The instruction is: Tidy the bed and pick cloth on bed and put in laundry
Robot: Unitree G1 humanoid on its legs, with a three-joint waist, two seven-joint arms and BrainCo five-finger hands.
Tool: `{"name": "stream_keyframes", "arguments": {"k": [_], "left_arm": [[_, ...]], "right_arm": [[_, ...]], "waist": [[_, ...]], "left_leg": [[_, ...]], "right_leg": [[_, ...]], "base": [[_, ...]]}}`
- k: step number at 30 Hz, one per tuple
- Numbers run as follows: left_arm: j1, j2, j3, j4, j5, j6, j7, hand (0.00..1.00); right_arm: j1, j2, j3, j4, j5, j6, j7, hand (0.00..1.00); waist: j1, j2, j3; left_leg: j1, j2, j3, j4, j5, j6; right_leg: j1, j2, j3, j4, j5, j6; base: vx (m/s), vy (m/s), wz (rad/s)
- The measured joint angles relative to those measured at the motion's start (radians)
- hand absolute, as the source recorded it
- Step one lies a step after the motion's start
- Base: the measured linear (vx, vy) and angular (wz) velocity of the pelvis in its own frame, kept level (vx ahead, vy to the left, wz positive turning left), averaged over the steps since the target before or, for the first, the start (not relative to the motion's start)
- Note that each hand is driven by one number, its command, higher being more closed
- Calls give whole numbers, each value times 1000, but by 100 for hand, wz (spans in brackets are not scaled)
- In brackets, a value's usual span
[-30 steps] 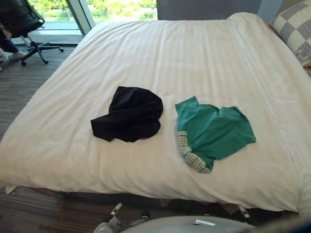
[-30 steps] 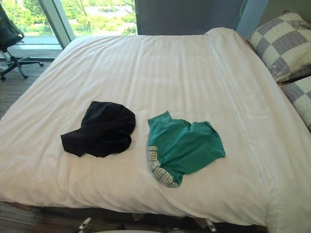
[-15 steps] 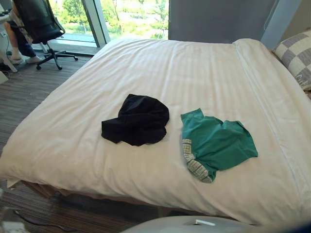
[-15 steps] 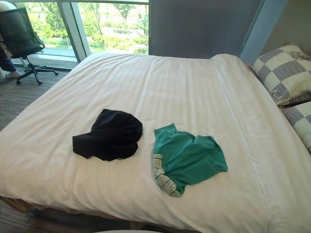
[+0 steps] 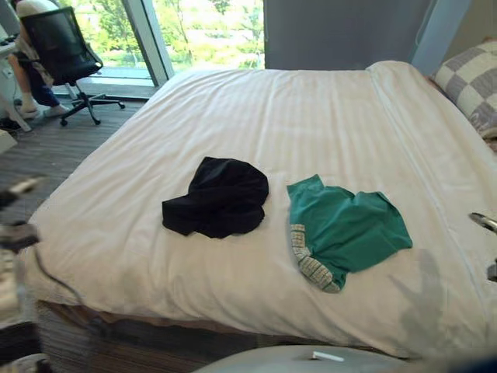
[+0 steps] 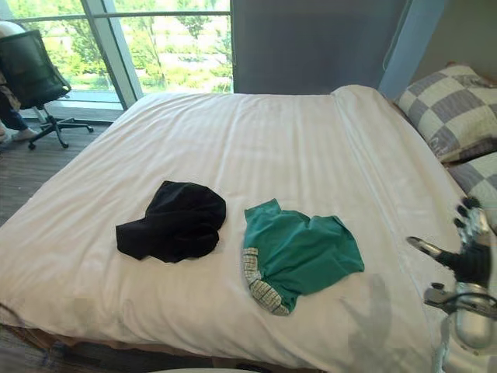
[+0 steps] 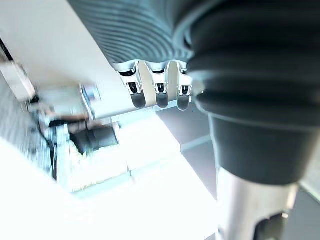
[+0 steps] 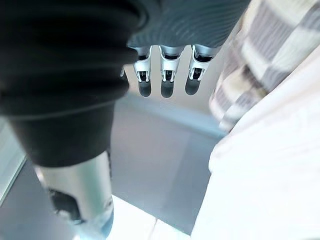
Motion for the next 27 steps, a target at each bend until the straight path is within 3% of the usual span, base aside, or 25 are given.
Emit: {"name": "stream_keyframes", "arguments": {"k": [2,3,7,10,13,16,19,23,27], "left_arm": [[8,-66,-61,-41,103,8,39,0],[16,-104,-110,-62,206,31,81,0],[19,-130,-165,-92,334,90,165,0],[-11,-172,-289,-91,451,169,289,0],[-43,-191,-341,-91,526,234,383,0],[-67,-181,-337,-90,557,284,426,0],[-69,-160,-316,-90,603,284,435,0],[-82,-139,-262,-89,633,280,489,0],[-77,-139,-234,-90,638,264,537,0]], "right_arm": [[7,19,47,-42,-30,22,11,0],[17,33,74,-75,-33,43,19,0],[43,32,122,-106,-37,94,20,0],[30,31,212,-107,-32,134,-49,0],[-4,38,266,-166,-28,187,-120,0],[-5,41,249,-181,-20,186,-167,0],[7,60,233,-181,-3,166,-185,0],[7,100,190,-184,20,128,-187,0],[34,107,158,-223,21,119,-178,0]], "waist": [[-12,-6,18],[-19,-6,30],[-36,-6,60],[-33,-7,123],[-30,-33,211],[-25,-57,248],[-18,-56,253],[-9,-44,305],[-7,-34,327]], "left_leg": [[0,0,9,0,1,1],[-1,0,21,0,2,2],[-31,3,23,-1,6,6],[-121,16,16,0,38,12],[-192,40,4,0,72,10],[-214,47,-4,1,80,10],[-228,46,-3,1,80,10],[-252,46,-1,1,81,11],[-277,46,-1,6,80,11]], "right_leg": [[-10,0,18,5,0,0],[-20,1,36,8,0,0],[-55,5,56,19,0,-1],[-150,17,58,43,8,-11],[-224,42,62,54,26,-31],[-250,51,84,66,26,-32],[-268,50,101,71,26,-32],[-300,52,120,79,24,-34],[-330,53,136,90,10,-41]], "base": [[-56,5,-23],[-62,11,-19],[-54,-1,-8],[-62,-19,9],[-69,-47,9],[19,-22,7],[54,16,-2],[2,5,-3],[2,3,-1]]}}
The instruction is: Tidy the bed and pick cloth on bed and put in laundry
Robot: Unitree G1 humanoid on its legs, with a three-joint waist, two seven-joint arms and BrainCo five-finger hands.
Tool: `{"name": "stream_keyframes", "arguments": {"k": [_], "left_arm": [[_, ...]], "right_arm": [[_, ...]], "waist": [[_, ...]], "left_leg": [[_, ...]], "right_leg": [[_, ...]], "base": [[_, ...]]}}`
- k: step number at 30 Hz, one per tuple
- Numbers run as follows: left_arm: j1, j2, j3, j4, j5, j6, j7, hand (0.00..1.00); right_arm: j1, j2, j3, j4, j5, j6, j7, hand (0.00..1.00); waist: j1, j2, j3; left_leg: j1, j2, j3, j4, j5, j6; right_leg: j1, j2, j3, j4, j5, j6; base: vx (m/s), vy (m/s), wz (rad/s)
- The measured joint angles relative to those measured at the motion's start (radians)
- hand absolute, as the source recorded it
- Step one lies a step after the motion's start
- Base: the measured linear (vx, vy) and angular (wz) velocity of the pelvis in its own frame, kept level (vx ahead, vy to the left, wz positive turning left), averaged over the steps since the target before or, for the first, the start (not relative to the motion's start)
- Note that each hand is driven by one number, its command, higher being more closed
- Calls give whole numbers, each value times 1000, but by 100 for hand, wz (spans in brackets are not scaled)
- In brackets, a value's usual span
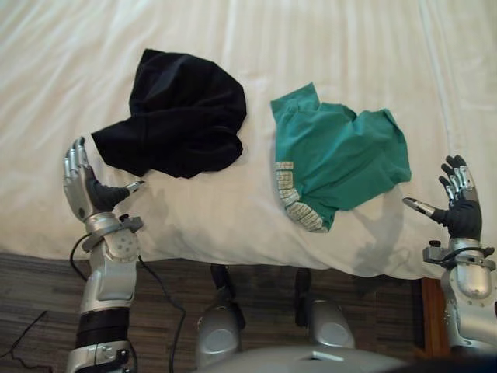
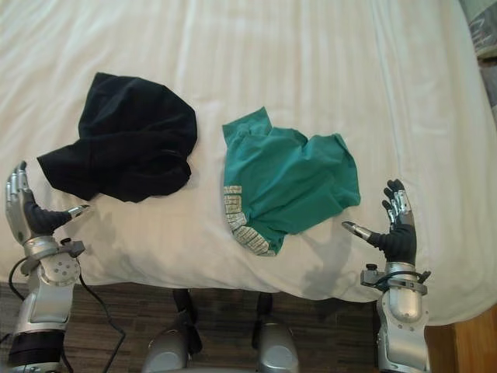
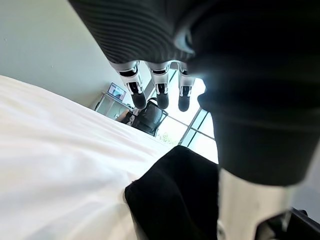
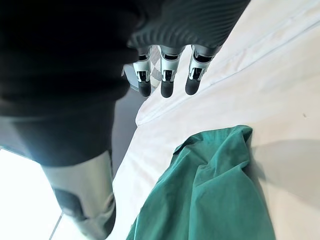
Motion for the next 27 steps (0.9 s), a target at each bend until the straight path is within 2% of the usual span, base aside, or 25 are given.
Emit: {"name": "stream_keyframes", "arguments": {"k": [6,11,14,17,18,20,22,24,27], "left_arm": [[18,0,56,-9,1,-36,26,0],[50,-10,65,-78,3,-55,83,0],[71,-27,66,-93,-25,-88,105,0],[70,-60,64,-123,-172,-156,68,0],[71,-78,64,-123,-214,-182,32,0],[79,-114,52,-129,-211,-207,-3,0],[95,-134,12,-139,-145,-208,9,0],[111,-133,-39,-146,35,-148,70,0],[109,-128,-67,-166,78,-68,85,0]], "right_arm": [[13,3,-30,-36,41,-22,18,0],[51,40,-30,-68,69,-36,27,0],[56,52,-22,-78,77,-43,33,0],[80,71,-21,-84,77,-44,33,0],[95,91,-19,-96,79,-44,33,0],[118,110,-1,-113,81,-46,37,0],[135,122,27,-122,86,-57,42,0],[144,123,54,-137,122,-65,62,0],[145,123,67,-154,169,-73,90,0]], "waist": [[-4,4,8],[0,8,32],[-2,8,34],[-2,10,35],[-4,13,37],[-8,14,38],[-8,14,39],[-8,14,39],[-10,14,39]], "left_leg": [[-34,10,-3,33,-3,5],[-39,15,7,50,-18,6],[-42,19,28,67,-32,6],[-42,24,44,75,-38,3],[-42,26,47,77,-40,4],[-40,27,51,78,-42,3],[-38,34,60,87,-51,-8],[-33,42,79,104,-64,-11],[-22,51,106,113,-74,-13]], "right_leg": [[-32,3,5,27,-12,-10],[-53,5,30,54,-27,-8],[-68,7,54,59,-27,-8],[-73,11,61,59,-27,-8],[-73,12,62,59,-27,-8],[-74,13,73,59,-27,-8],[-74,18,81,59,-27,-8],[-73,23,95,60,-27,-8],[-73,29,111,60,-26,-9]], "base": [[20,-17,-1],[1,-1,-7],[5,-2,-22],[27,-2,-12],[39,-2,-8],[46,7,-9],[45,8,-14],[48,-4,-21],[40,-10,-22]]}}
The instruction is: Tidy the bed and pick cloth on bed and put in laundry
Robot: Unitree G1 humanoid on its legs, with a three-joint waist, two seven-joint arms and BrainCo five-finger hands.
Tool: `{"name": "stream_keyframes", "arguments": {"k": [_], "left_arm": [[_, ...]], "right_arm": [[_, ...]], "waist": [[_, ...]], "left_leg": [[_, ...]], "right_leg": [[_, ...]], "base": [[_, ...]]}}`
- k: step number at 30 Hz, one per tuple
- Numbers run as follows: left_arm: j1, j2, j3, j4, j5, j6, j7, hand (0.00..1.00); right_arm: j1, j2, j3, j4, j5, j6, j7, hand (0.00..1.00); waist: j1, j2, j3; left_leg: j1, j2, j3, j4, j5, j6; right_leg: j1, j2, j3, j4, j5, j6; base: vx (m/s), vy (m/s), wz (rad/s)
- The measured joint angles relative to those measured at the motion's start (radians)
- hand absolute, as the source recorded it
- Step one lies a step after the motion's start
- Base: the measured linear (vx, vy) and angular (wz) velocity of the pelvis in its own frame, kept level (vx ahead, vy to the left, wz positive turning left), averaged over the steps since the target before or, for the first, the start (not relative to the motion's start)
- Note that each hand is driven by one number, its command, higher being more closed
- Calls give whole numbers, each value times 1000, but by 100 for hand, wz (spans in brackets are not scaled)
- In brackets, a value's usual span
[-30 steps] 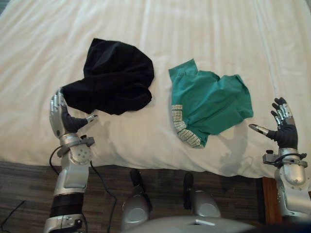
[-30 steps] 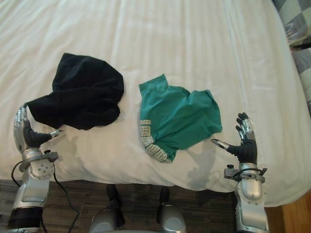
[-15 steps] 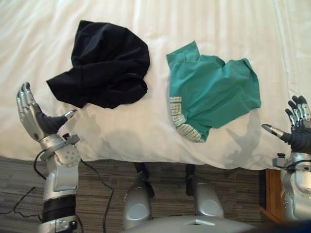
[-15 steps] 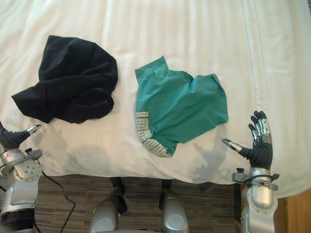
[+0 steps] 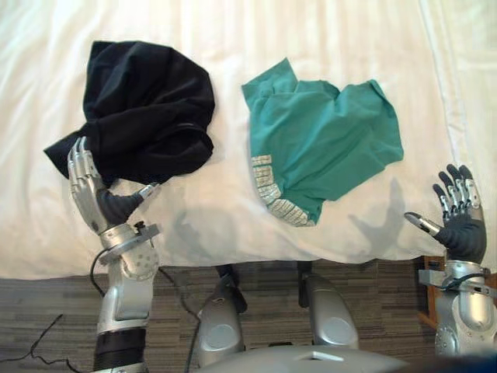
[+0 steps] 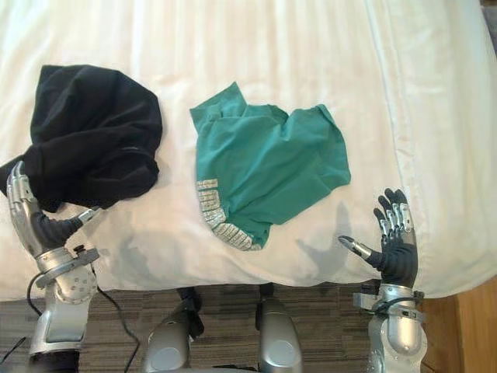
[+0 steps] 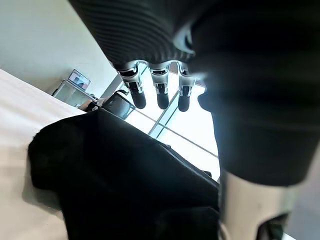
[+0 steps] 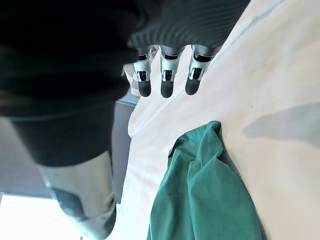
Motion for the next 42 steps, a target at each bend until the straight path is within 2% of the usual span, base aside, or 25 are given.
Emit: {"name": "stream_keyframes", "arguments": {"k": [3,8,11,15,16,19,20,22,23,26,28,30,32,35,37,38,40,42], "left_arm": [[0,3,-26,0,-3,44,-3,0],[-12,2,-85,1,-35,100,2,0],[-34,2,-111,1,-57,160,44,0],[-51,6,-117,-2,-58,243,119,0],[-51,6,-127,-16,-58,268,143,100],[-51,6,-155,-66,-56,312,186,100],[-51,6,-158,-83,-56,334,199,100],[-52,8,-167,-102,-58,370,212,100],[-52,6,-182,-111,-58,383,224,100],[-43,-2,-188,-123,-84,398,230,100],[-37,-4,-189,-125,-89,397,234,100],[-21,-8,-189,-125,-128,381,233,100],[0,-20,-188,-125,-163,336,228,100],[22,-35,-190,-123,-177,243,189,100],[24,-35,-207,-123,-199,145,146,100],[24,-35,-215,-124,-199,120,134,100],[24,-35,-225,-139,-215,22,61,100],[12,-32,-223,-148,-249,-34,3,100]], "right_arm": [[23,0,20,-1,9,0,8,0],[36,-4,47,-72,18,-4,19,0],[36,-12,55,-120,19,-21,24,0],[29,-63,68,-165,25,-29,21,0],[31,-70,68,-176,26,-30,12,0],[30,-88,68,-200,26,-31,-2,0],[30,-89,68,-200,26,-31,-12,0],[30,-88,67,-200,26,-29,-30,0],[30,-88,66,-200,26,-27,-39,0],[28,-78,69,-200,23,-14,-66,0],[29,-76,69,-200,21,-15,-81,0],[29,-72,69,-200,13,-15,-97,0],[29,-73,69,-200,0,-21,-100,0],[29,-74,69,-200,-19,-27,-97,0],[29,-82,69,-200,-24,-27,-82,0],[29,-85,69,-202,-24,-27,-74,0],[29,-87,67,-252,-26,-26,-51,0],[27,-94,62,-282,-40,-27,-30,0]], "waist": [[-9,3,2],[0,14,10],[9,22,47],[15,33,74],[15,37,82],[17,56,106],[31,63,120],[34,69,123],[37,81,130],[49,96,145],[45,97,146],[44,97,146],[44,97,146],[46,97,146],[49,97,145],[49,97,145],[51,96,143],[50,89,128]], "left_leg": [[0,6,15,6,-10,-4],[-42,16,56,61,-38,-5],[-66,30,69,91,-44,-5],[-143,30,76,112,-39,0],[-164,25,75,111,-31,3],[-197,21,63,106,-16,6],[-201,15,63,99,-8,6],[-235,2,57,97,21,19],[-254,-5,52,88,40,24],[-273,-15,44,48,76,28],[-285,-16,34,48,85,31],[-285,-17,23,48,86,31],[-284,-23,22,48,86,32],[-277,-28,23,48,88,35],[-253,-26,22,40,88,35],[-243,-26,22,34,88,35],[-217,-26,22,28,88,35],[-207,-25,26,27,88,35]], "right_leg": [[-4,2,3,0,0,0],[-61,-2,29,27,0,1],[-82,-4,26,44,-3,-2],[-189,-20,1,137,-38,-11],[-218,-30,-7,167,-54,-11],[-257,-43,-28,206,-70,-13],[-269,-45,-32,218,-76,-17],[-303,-65,-53,246,-92,-19],[-321,-74,-71,263,-95,-20],[-344,-85,-108,283,-111,-30],[-348,-90,-124,291,-112,-32],[-349,-95,-140,304,-116,-34],[-349,-103,-143,311,-123,-32],[-342,-109,-149,313,-129,-31],[-318,-109,-161,312,-131,-32],[-309,-108,-164,312,-131,-32],[-283,-108,-169,311,-133,-30],[-276,-106,-168,309,-133,-30]], "base": [[38,-5,-12],[28,10,-20],[0,0,0],[-23,-43,13],[-12,-53,27],[-19,-63,28],[-25,-47,20],[-29,-54,36],[-25,-73,50],[-10,-75,34],[3,-72,24],[10,-64,15],[4,-53,9],[-7,-49,2],[-10,-52,2],[-6,-38,-1],[0,0,0],[-13,-32,-5]]}}
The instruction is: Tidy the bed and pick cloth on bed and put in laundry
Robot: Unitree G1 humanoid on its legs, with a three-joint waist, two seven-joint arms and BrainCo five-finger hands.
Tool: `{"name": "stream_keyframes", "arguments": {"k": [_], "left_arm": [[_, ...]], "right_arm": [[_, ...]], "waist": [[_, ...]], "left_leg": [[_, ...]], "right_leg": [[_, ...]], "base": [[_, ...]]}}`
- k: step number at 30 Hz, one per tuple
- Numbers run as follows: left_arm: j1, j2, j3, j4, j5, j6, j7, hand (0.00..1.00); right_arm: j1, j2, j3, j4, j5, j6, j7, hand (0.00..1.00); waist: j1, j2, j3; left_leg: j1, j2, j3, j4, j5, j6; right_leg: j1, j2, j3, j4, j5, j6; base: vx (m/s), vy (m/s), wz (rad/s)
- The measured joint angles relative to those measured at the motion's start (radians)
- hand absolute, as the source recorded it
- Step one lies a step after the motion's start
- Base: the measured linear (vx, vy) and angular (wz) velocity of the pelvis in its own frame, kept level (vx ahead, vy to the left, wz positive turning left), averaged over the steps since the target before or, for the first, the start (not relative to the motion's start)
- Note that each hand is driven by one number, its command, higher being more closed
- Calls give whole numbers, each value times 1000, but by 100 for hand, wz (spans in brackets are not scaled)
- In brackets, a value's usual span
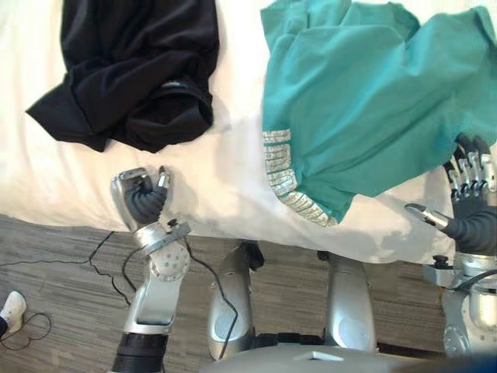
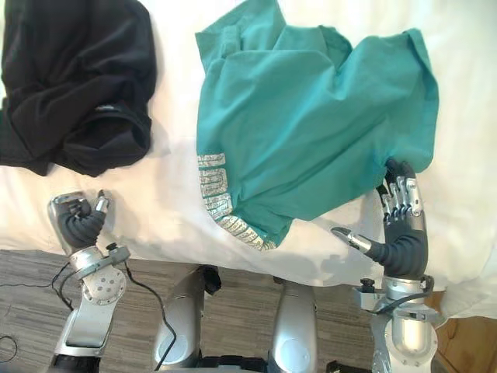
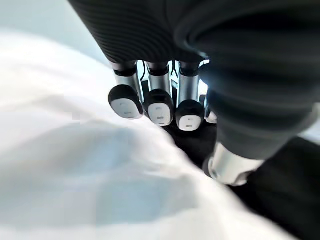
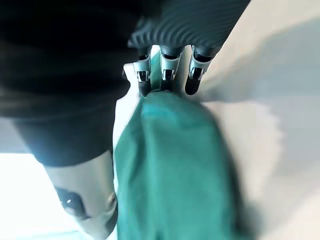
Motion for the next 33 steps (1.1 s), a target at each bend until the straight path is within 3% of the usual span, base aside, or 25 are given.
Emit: {"name": "stream_keyframes", "arguments": {"k": [2,3,6,9,13,14,16,22,29,33], "left_arm": [[-52,19,15,13,-52,-40,-68,100],[-96,39,41,45,-125,-65,-147,100],[-134,69,59,143,-284,-106,-297,100],[-86,49,47,162,-318,-119,-362,100],[1,-15,38,192,-266,-116,-358,100],[29,-27,37,208,-251,-113,-354,0],[71,-44,37,223,-219,-93,-324,0],[111,-60,66,267,-103,-41,-241,0],[83,-30,124,238,-14,32,-185,0],[61,12,168,234,69,41,-91,0]], "right_arm": [[-30,-6,-16,7,-29,0,23,0],[-65,-25,-24,23,-42,2,46,0],[-100,-76,-38,53,-64,1,96,0],[-80,-72,-36,55,-71,-1,133,0],[-57,-48,-31,55,-72,-7,166,0],[-45,-29,-29,65,-72,-7,177,0],[-41,-3,-10,124,-72,-7,193,0],[29,52,30,293,-72,6,196,0],[64,61,47,355,-71,21,195,0],[82,65,54,443,-71,20,164,0]], "waist": [[1,-5,-13],[-4,-12,-30],[-12,-25,-97],[-13,-50,-155],[-10,-75,-207],[-11,-82,-230],[-12,-94,-259],[-14,-89,-323],[-36,-93,-331],[-40,-91,-331]], "left_leg": [[22,2,8,-2,0,0],[39,2,24,-2,-1,0],[92,12,51,-5,-23,-10],[142,33,67,6,-44,-24],[199,56,79,27,-66,-31],[209,58,76,26,-66,-31],[235,58,63,24,-67,-31],[319,48,21,2,-70,-33],[330,37,6,-13,-74,-25],[328,29,-10,-26,-84,-26]], "right_leg": [[19,3,2,-2,0,0],[34,4,5,-3,0,0],[77,16,16,-19,1,1],[140,38,19,-52,2,2],[227,58,3,-91,2,3],[250,62,1,-108,2,3],[298,68,-4,-139,5,8],[453,87,-27,-265,51,28],[492,92,-18,-345,108,31],[490,94,1,-364,121,29]], "base": [[-8,-29,-8],[-10,-16,-14],[10,-17,-25],[48,-19,-22],[46,-23,0],[45,-12,11],[53,-7,12],[38,16,13],[-47,43,-2],[-91,27,-3]]}}
